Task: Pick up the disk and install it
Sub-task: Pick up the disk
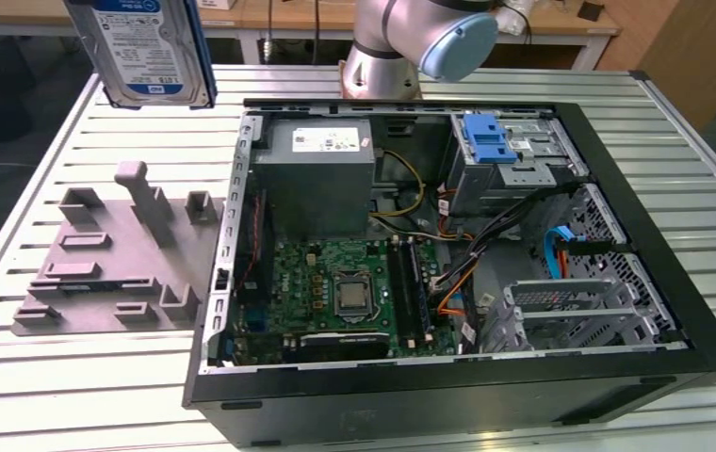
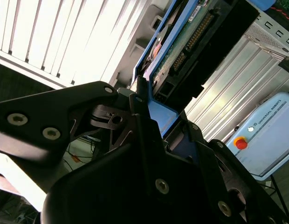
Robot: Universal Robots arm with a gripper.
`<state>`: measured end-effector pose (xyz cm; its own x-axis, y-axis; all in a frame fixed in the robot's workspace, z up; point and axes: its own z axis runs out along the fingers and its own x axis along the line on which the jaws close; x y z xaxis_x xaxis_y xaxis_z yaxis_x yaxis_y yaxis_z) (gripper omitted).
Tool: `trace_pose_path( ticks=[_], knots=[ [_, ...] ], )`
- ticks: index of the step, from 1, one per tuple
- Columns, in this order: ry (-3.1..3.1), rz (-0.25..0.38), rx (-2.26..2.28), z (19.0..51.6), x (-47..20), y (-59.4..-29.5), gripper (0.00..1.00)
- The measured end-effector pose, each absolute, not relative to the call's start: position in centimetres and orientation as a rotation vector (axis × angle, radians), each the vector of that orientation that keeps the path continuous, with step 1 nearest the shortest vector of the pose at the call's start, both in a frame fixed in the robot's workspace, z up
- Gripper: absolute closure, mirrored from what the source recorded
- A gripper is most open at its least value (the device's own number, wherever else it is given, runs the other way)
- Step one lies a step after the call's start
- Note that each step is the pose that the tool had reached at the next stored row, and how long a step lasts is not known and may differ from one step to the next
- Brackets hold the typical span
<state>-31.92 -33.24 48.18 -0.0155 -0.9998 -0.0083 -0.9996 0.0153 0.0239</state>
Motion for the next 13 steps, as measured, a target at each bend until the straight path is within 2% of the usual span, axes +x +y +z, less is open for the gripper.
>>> trace_pose_path(
  ticks=[13],
  knots=[
    [-2.231, -0.036, 2.196, 48.18, -31.3, -33.24, 0.64]
  ],
)
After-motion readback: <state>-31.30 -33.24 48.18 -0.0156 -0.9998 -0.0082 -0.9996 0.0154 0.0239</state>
